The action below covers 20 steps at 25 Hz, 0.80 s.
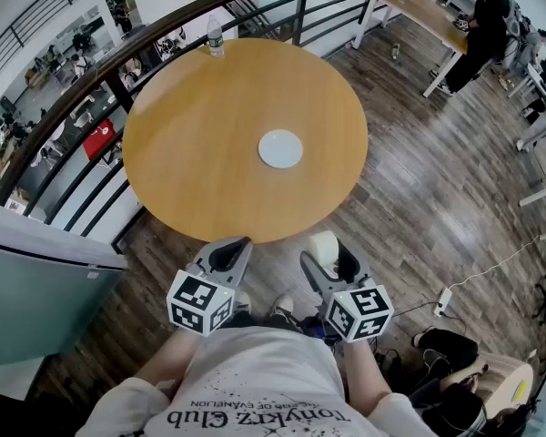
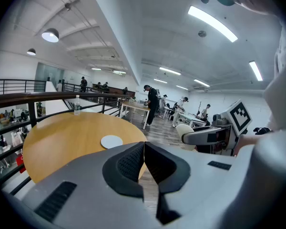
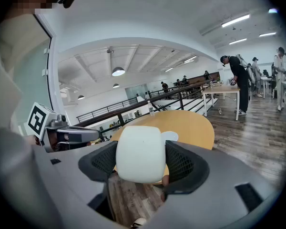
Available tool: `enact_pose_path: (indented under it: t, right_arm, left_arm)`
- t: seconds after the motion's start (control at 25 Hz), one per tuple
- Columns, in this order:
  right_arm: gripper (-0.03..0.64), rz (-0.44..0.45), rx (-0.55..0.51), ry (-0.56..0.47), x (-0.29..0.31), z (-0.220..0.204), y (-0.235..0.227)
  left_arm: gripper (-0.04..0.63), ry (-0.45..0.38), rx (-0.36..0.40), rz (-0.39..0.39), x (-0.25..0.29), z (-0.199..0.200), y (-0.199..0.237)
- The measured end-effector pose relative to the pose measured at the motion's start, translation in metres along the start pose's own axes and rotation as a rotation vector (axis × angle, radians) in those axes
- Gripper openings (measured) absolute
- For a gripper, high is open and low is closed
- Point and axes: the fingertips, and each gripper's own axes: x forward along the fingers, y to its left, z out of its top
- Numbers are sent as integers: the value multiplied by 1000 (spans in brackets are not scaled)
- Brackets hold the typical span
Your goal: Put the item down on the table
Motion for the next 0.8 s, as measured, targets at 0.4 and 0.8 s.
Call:
enact_pose_path:
  t: [0.4, 0.8]
  right_arm:
    - [328, -1, -10, 9, 4, 2, 5]
    - [328, -24, 3, 3, 9, 8, 13]
  left_arm:
    - [25, -3, -4, -3, -3, 2, 5]
    - [25, -14, -16, -28, -6, 4, 16]
